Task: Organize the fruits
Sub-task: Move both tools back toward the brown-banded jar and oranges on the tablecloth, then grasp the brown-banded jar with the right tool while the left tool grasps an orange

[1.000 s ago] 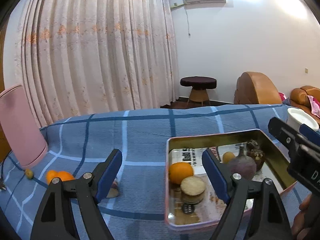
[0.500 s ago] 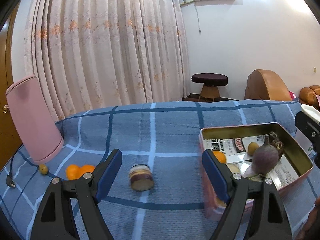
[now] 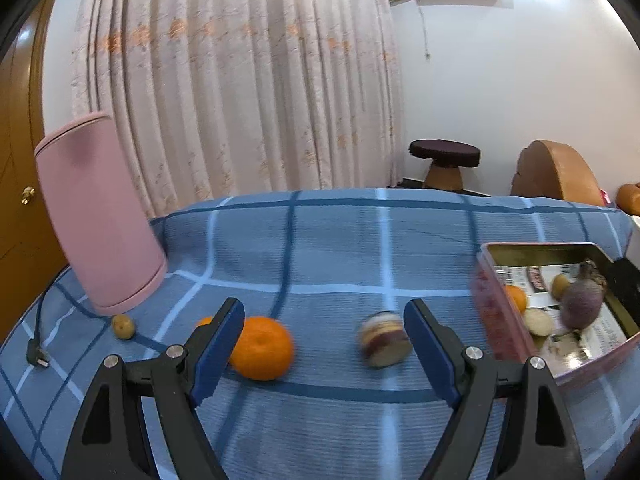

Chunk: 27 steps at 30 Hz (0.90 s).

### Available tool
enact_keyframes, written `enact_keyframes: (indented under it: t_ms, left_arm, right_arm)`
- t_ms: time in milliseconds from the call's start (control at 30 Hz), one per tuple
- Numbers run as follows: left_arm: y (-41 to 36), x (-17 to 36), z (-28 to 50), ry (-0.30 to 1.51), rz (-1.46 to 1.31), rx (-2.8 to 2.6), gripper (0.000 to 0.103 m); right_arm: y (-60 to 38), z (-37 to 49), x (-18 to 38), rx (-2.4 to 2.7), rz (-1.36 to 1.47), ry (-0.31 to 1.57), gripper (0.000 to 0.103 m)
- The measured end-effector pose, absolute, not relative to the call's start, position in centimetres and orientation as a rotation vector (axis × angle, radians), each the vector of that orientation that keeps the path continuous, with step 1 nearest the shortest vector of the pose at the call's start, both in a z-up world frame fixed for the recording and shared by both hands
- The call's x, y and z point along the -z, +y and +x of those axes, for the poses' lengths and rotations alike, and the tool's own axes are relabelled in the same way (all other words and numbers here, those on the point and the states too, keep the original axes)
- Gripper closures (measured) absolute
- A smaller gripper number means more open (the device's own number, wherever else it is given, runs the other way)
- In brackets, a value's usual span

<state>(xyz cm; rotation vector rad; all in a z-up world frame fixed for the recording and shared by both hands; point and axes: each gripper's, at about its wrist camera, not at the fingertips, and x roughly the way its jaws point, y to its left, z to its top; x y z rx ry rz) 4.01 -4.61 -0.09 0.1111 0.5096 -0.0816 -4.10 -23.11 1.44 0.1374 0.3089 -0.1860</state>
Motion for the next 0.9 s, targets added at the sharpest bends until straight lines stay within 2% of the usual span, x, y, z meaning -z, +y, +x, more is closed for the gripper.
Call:
enact_keyframes:
  t_ms: [133, 367, 533, 633, 700, 900]
  left_arm:
    - [-1.7, 0.3, 4.9, 0.527, 0.100, 0.029, 0.020]
    - [4.0, 0.2, 6.9, 0.555, 0.047, -0.084, 0.020]
    - [7.5, -0.4, 7.8, 0.559, -0.009, -0.153, 0.020]
    - [9.0, -0.7, 8.1, 0.552, -0.020, -0.200, 0.020]
    - [9.5, -0.8, 8.2, 0.550, -0.026, -0.207, 0.020]
    - [8.0, -1.0, 8.2, 0.568, 0.019, -0.128, 0.020]
  right_arm:
    - [-20.6, -3.2, -1.2, 0.150, 0.109, 0.342, 0.002]
    - [-16.3, -0.2, -0.3, 0.063, 0.062, 0.445, 0.025]
    - [-13.8, 2.8, 0.6, -0.005, 0.083, 0.534, 0.031]
    - [-11.9, 4.3, 1.2, -0.026, 0.048, 0.583, 0.038]
    - [-10.5, 5.9, 1.8, -0.026, 0.009, 0.642, 0.049]
    - [-9.4, 9.9, 4.3, -0.025, 0.017, 0.832, 0.049]
